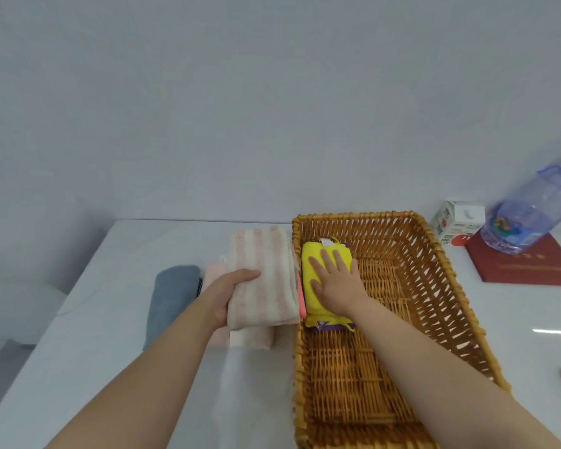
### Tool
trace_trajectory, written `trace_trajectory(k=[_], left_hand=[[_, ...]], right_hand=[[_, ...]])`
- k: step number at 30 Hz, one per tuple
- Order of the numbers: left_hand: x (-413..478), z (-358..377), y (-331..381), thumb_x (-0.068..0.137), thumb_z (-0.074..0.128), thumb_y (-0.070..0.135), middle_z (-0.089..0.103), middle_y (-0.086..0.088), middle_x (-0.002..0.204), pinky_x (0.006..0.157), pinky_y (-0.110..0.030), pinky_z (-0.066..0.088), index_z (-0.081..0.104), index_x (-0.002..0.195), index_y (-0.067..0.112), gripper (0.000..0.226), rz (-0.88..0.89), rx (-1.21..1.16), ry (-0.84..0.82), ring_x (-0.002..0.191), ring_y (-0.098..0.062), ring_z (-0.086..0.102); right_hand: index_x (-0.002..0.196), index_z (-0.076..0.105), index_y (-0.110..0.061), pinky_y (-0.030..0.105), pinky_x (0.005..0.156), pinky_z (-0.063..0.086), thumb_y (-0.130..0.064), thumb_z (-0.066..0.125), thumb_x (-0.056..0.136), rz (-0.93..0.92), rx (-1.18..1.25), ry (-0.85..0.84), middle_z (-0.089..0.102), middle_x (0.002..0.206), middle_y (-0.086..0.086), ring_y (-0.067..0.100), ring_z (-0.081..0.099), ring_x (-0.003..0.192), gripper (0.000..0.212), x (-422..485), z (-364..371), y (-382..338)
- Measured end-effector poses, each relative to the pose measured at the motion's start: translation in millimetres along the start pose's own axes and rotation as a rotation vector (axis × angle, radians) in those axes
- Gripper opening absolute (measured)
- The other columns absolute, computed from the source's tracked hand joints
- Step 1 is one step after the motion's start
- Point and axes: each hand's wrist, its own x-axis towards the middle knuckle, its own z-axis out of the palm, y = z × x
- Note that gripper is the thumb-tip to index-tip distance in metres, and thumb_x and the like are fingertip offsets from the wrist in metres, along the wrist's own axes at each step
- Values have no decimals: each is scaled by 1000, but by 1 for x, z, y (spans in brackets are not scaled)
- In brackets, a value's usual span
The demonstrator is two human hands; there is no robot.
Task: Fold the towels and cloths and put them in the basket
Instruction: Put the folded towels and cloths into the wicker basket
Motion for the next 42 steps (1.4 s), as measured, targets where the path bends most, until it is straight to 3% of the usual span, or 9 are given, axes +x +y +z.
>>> trace_trajectory(k=[5,10,12,17,21,25,35,39,42], left_hand=[[-9,23,14,68,77,20,72,-11,96,73,-41,55,62,110,9,47,89,170,-143,90,-28,68],[-12,75,13,82,69,13,68,-7,106,68,-35,55,58,117,13,37,225,314,-116,93,-23,66],[-7,97,5,82,70,12,68,-5,109,73,-36,55,56,123,14,43,289,379,-78,95,-22,66],[7,153,-11,95,51,39,65,6,108,81,-31,52,56,114,25,23,397,449,-65,95,-12,63],[47,173,-20,103,30,30,33,-6,152,113,-32,24,32,147,10,48,557,916,46,140,-20,29],[89,158,-45,101,29,26,-6,-10,160,119,-42,8,-1,151,6,61,476,1589,204,147,-26,-5],[125,146,-82,101,15,39,-14,-1,159,119,-45,-1,-6,152,19,58,583,1652,449,146,-22,-14],[126,147,-84,101,14,39,-14,-2,159,119,-46,-2,-7,151,19,59,593,1669,459,146,-23,-15],[128,148,-87,100,14,39,-15,-2,158,119,-47,-4,-10,151,19,59,602,1691,477,145,-24,-16]], right_hand=[[135,51,-12,34,114,18,-30,31,103,119,793,344,40,148,5,19,27,141,42,-31,-41,-2],[117,63,-1,42,102,38,-62,17,95,215,1764,-150,68,112,14,26,59,112,79,-70,-56,19],[125,57,-6,45,101,43,-53,31,96,137,1870,-152,67,114,13,28,61,113,61,-84,-58,31],[130,49,-11,47,91,52,-11,66,84,215,1603,166,65,117,7,26,63,105,49,-100,-69,66],[126,48,-10,39,88,48,-10,62,82,455,1103,459,58,112,6,23,57,100,46,-95,-84,117],[118,45,-5,30,73,37,-7,55,83,487,736,386,53,97,8,31,56,97,37,-79,-63,125],[133,43,-6,36,88,43,0,46,86,630,1133,95,52,122,12,26,50,106,48,-14,-16,124],[146,23,-7,38,108,36,-16,46,93,659,623,129,41,140,15,30,45,126,58,-9,4,118],[146,26,-6,40,105,38,-11,47,90,328,-4,383,39,143,18,32,46,124,60,-14,16,111]])
